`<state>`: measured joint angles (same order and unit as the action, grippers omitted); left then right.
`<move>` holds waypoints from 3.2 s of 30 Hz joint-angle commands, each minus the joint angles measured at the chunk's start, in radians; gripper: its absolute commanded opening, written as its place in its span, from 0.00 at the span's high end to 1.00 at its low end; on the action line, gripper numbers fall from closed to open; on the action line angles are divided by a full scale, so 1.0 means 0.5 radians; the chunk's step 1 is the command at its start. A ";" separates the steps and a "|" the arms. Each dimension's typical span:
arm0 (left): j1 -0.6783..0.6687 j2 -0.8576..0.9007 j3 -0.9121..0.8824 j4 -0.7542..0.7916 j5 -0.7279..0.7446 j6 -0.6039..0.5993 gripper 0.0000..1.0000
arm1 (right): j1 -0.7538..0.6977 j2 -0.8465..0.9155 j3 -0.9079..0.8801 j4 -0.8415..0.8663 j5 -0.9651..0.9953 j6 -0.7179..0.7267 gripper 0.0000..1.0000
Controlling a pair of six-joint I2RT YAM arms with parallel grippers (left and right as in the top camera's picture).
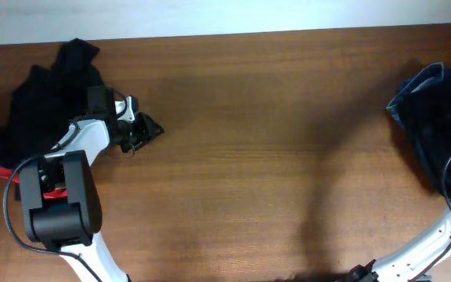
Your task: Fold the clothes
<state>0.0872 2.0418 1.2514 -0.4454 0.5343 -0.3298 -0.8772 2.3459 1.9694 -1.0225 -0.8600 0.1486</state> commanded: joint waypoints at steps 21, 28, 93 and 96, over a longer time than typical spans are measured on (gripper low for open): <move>0.008 0.043 -0.039 -0.038 -0.224 -0.004 0.59 | -0.002 0.099 0.514 0.201 0.625 0.095 0.46; 0.009 0.043 -0.039 -0.037 -0.226 -0.004 0.58 | 0.039 0.232 0.512 0.201 0.929 0.094 0.44; 0.009 0.043 -0.039 0.052 -0.382 -0.004 0.01 | 2.045 -0.468 2.309 -1.341 0.773 -0.926 0.01; 0.009 0.043 -0.039 0.052 -0.382 -0.004 0.01 | 2.045 -0.814 1.990 -1.176 0.890 -0.942 0.01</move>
<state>0.0834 2.0121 1.2663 -0.3996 0.4419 -0.3367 0.1440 2.1078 3.0619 -1.6569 -0.4698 -0.2710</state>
